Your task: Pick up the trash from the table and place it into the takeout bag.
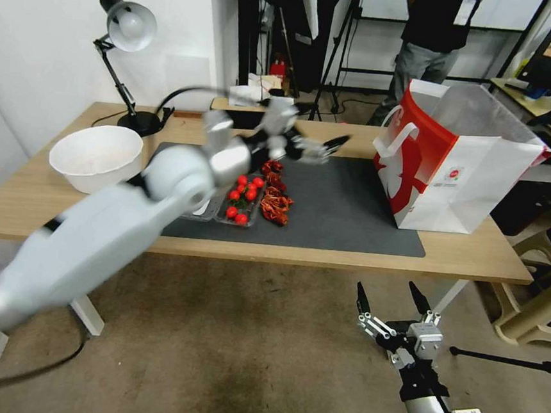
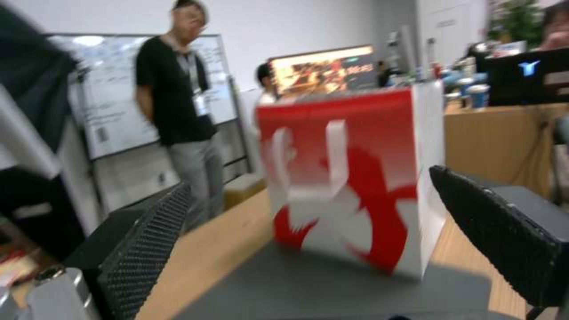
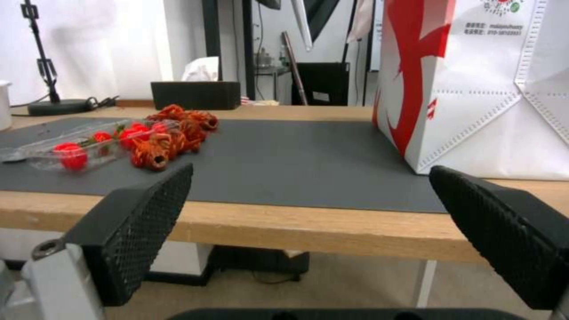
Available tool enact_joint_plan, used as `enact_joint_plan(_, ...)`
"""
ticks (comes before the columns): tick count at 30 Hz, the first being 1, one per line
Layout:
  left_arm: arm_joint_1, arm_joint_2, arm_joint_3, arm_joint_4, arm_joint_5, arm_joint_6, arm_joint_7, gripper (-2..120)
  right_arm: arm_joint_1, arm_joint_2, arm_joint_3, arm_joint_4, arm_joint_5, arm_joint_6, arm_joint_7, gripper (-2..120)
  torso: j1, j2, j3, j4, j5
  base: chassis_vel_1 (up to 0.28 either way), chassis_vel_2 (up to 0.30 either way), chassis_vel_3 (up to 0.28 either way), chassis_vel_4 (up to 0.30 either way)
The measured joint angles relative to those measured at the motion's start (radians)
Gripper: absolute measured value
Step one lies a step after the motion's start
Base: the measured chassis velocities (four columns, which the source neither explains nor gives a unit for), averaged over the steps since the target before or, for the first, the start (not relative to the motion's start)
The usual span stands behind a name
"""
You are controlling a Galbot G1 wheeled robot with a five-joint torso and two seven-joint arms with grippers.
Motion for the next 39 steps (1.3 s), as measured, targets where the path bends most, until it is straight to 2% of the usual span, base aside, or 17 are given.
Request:
enact_joint_plan(1, 0.147, 0.044, -0.098, -0.065, 0.049, 0.006, -0.008, 100, -0.001, -0.002, 0.0, 0.003, 0.0, -0.001, 0.0, 100, 0.0, 0.0, 0.0, 0.0, -0.0008, 0.0, 0.0, 0.0, 0.0)
enact_joint_plan(2, 0.189, 0.054, -0.128, -0.082, 0.06, 0.006, -0.008, 100, -0.001, -0.004, -0.001, 0.004, 0.0, -0.002, 0.0, 100, 0.0, 0.0, 0.0, 0.0, -0.0006, 0.0, 0.0, 0.0, 0.0)
enact_joint_plan(3, 0.313, 0.082, -0.218, -0.125, 0.083, 0.005, 0.0, 100, -0.001, -0.006, -0.003, 0.007, 0.0, -0.002, 0.0, 100, 0.0, 0.0, 0.0, 0.0002, -0.0004, 0.0, 0.0, 0.0, 0.0)
enact_joint_plan(4, 0.313, 0.082, -0.218, -0.125, 0.083, 0.005, 0.0, 100, -0.001, -0.006, -0.003, 0.007, 0.0, -0.002, 0.0, 100, 0.0, 0.0, 0.0, 0.0002, -0.0004, 0.0, 0.0, 0.0, 0.0)
enact_joint_plan(6, 0.518, 0.113, -0.351, -0.174, 0.115, -0.026, 0.006, 100, -0.006, -0.004, -0.003, 0.011, -0.003, 0.0, -0.001, 100, 0.0, 0.0, 0.0, 0.0007, -0.0002, 0.0, 0.0, 0.0, 0.0)
enact_joint_plan(7, 0.591, 0.111, -0.39, -0.178, 0.145, -0.056, -0.005, 100, -0.021, 0.011, 0.004, 0.018, -0.012, 0.007, -0.002, 100, 0.0, 0.0, 0.0, 0.0003, 0.0, 0.0, 0.0, 0.0, 0.0)
enact_joint_plan(12, 0.71, 0.082, -0.461, -0.182, 0.207, -0.107, -0.045, 100, -0.039, 0.037, 0.013, 0.032, -0.028, 0.016, -0.003, 100, 0.0, 0.0, 0.0, -0.0012, -0.0003, 0.0, 0.0, 0.0, 0.0)
enact_joint_plan(15, 0.918, 0.035, -0.581, -0.191, 0.32, -0.203, -0.133, 100, -0.035, 0.048, 0.01, 0.035, -0.032, 0.016, -0.003, 100, 0.0, 0.0, 0.0, 0.0007, -0.0006, 0.0, 0.0, 0.0, 0.0)
enact_joint_plan(16, 0.918, 0.035, -0.581, -0.191, 0.32, -0.203, -0.133, 100, -0.035, 0.048, 0.01, 0.035, -0.032, 0.016, -0.003, 100, 0.0, 0.0, 0.0, 0.0007, -0.0006, 0.0, 0.0, 0.0, 0.0)
enact_joint_plan(19, 1.056, -0.012, -0.65, -0.197, 0.436, -0.292, -0.263, 100, -0.034, 0.045, 0.006, 0.035, -0.034, 0.016, -0.004, 100, 0.0, 0.0, 0.0, 0.0006, 0.0, 0.0, 0.0, 0.0, 0.0)
enact_joint_plan(20, 1.056, -0.012, -0.65, -0.197, 0.436, -0.292, -0.263, 100, -0.034, 0.045, 0.006, 0.035, -0.034, 0.016, -0.004, 100, 0.0, 0.0, 0.0, 0.0006, 0.0, 0.0, 0.0, 0.0, 0.0)
enact_joint_plan(21, 1.091, -0.034, -0.66, -0.198, 0.481, -0.318, -0.332, 100, -0.034, 0.045, 0.005, 0.034, -0.034, 0.016, -0.004, 100, 0.0, 0.0, 0.0, 0.0001, 0.0, 0.0, 0.0, 0.0, 0.0)
enact_joint_plan(22, 1.175, -0.111, -0.672, -0.181, 0.61, -0.386, -0.448, 100, -0.034, 0.054, 0.005, 0.028, -0.037, 0.016, -0.005, 100, 0.0, 0.0, 0.0, -0.0001, -0.0001, 0.0, 0.0, 0.0, 0.0)
enact_joint_plan(26, 1.265, -0.173, -0.681, -0.164, 0.678, -0.42, -0.501, 100, -0.038, 0.068, 0.004, 0.028, -0.038, 0.02, -0.009, 100, 0.0, 0.0, 0.0, 0.0003, 0.0, 0.0, 0.0, 0.0, 0.0)
enact_joint_plan(30, 1.319, -0.206, -0.67, -0.152, 0.693, -0.444, -0.511, 100, -0.049, 0.083, 0.011, 0.029, -0.034, 0.042, -0.03, 100, 0.0, 0.0, 0.0, 0.0001, 0.0001, 0.0, 0.0, 0.0, 0.0)
enact_joint_plan(39, 1.341, -0.224, -0.658, -0.159, 0.653, -0.456, -0.503, 100, -0.045, 0.093, 0.025, 0.017, -0.016, 0.069, -0.063, 100, 0.0, 0.0, 0.0, 0.0, 0.0001, 0.0, 0.0, 0.0, 0.0)
